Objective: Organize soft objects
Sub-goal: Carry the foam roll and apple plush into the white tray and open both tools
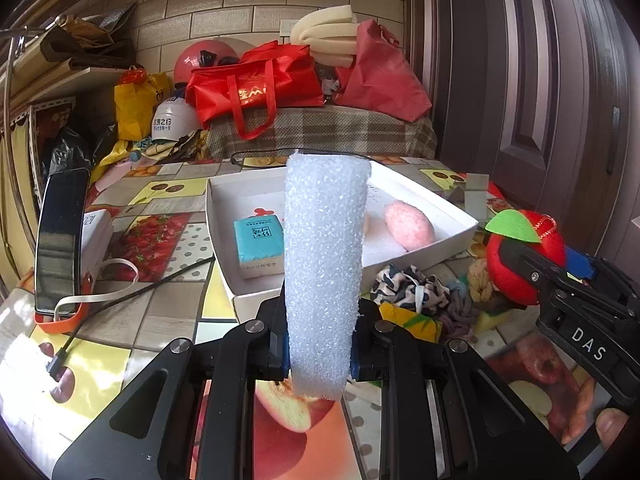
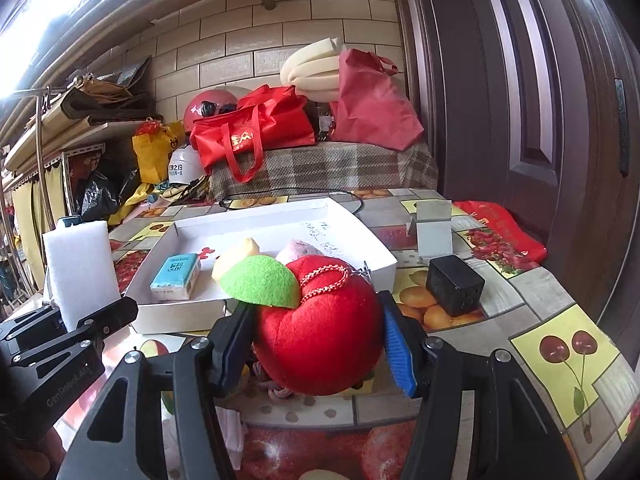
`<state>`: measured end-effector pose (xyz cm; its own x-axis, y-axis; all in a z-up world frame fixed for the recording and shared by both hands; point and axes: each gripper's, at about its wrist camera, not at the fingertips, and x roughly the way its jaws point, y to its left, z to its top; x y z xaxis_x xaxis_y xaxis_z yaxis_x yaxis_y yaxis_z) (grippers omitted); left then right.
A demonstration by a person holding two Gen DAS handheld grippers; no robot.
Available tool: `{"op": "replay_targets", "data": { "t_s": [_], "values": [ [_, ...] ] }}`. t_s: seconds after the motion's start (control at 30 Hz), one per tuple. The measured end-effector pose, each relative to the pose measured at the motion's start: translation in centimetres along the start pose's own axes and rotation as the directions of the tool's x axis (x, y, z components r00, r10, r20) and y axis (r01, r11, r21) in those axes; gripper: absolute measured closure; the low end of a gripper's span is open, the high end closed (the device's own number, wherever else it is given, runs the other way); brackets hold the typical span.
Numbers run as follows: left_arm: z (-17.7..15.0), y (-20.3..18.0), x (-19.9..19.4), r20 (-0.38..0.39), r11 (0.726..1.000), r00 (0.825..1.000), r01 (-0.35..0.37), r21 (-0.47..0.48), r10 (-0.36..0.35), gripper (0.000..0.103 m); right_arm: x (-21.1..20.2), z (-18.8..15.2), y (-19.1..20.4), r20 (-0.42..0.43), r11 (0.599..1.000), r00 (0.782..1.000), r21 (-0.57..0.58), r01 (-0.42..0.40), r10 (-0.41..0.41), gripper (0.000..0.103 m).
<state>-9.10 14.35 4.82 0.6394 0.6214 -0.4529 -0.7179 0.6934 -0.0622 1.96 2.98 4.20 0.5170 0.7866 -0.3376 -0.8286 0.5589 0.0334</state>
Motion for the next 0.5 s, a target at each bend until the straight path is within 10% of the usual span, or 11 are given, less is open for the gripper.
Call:
{"op": "replay_targets", "data": {
  "t_s": [0.5],
  "values": [
    [2.2,2.0,4.8,-0.047,0.999,0.998,-0.035,-0.031,0.033,0.084,5.1,2.1,2.3,-0.001,0.998,1.000,-0.060,-0.028,0.028,0.044]
  ]
}}
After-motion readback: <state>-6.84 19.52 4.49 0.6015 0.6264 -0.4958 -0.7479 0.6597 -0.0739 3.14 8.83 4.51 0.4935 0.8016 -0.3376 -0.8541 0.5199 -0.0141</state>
